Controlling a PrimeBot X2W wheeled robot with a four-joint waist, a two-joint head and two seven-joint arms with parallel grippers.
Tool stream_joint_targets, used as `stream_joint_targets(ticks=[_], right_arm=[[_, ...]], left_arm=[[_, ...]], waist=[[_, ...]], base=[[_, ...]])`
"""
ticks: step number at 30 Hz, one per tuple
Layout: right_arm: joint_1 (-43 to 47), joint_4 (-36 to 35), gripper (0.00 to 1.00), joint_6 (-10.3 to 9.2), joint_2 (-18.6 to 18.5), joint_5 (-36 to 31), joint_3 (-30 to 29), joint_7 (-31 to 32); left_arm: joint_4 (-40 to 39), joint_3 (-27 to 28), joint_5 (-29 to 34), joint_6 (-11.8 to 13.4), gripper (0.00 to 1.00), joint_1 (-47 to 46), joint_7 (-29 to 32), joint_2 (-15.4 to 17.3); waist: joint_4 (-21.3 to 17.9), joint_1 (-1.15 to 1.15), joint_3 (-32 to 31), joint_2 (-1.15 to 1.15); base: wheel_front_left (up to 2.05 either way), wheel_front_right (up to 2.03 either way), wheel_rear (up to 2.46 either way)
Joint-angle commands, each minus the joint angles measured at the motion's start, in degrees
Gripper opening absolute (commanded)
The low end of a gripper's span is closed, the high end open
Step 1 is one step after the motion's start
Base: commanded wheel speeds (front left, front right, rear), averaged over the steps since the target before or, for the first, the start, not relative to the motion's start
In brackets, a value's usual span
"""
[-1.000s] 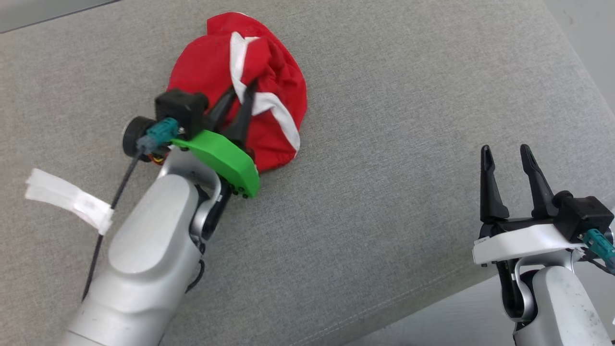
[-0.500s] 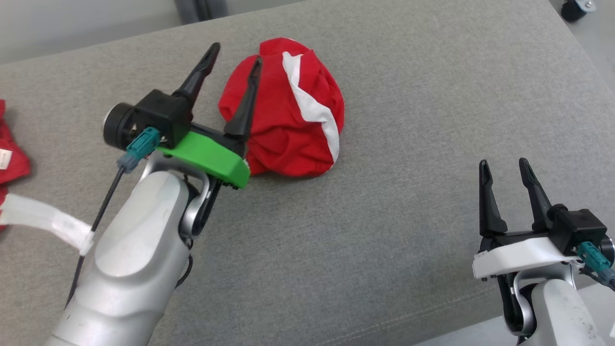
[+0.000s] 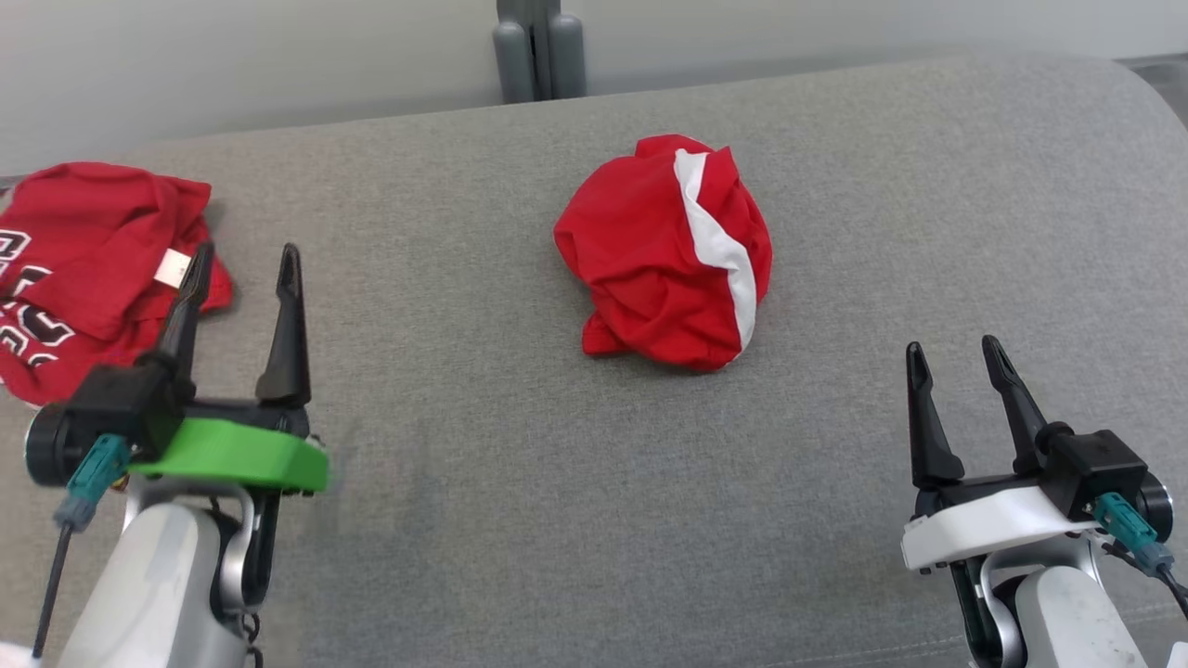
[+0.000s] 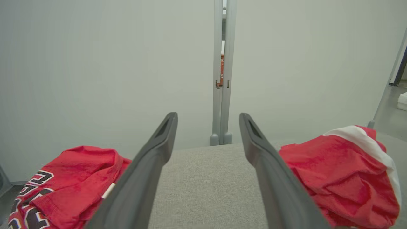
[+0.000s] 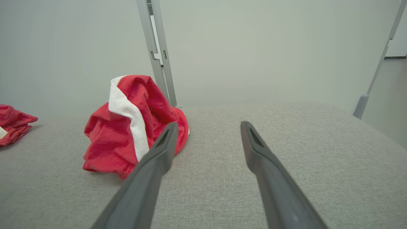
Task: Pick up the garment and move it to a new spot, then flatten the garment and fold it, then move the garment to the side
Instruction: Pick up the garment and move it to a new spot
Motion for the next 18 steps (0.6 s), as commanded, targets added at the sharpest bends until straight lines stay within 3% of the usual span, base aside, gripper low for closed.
stream_joint_targets(ticks=[1, 11, 18], right_arm=[[0.9, -0.1, 1.00, 0.01, -0.1, -0.3, 0.0, -0.2], [3.2, -1.2, 1.00, 0.01, -0.1, -0.2, 1.6, 0.8], [5.0, -2.2, 1.00, 0.01, -0.1, 0.4, 2.3, 1.5]], left_arm=[[-1.1, 1.5, 0.5, 0.2, 1.00, 2.7, 0.0, 0.3], [-5.4, 9.4, 3.8, -1.2, 1.00, 16.2, 0.0, -2.8], [-6.7, 13.1, 6.2, -3.4, 1.00, 20.2, 0.0, -5.5]], waist=[[2.4, 0.00, -2.3, 0.00], [2.7, 0.00, -4.3, 0.00], [2.9, 0.00, -5.2, 0.00]], base=[[0.00, 0.00, 0.00], [0.00, 0.00, 0.00], [0.00, 0.00, 0.00]])
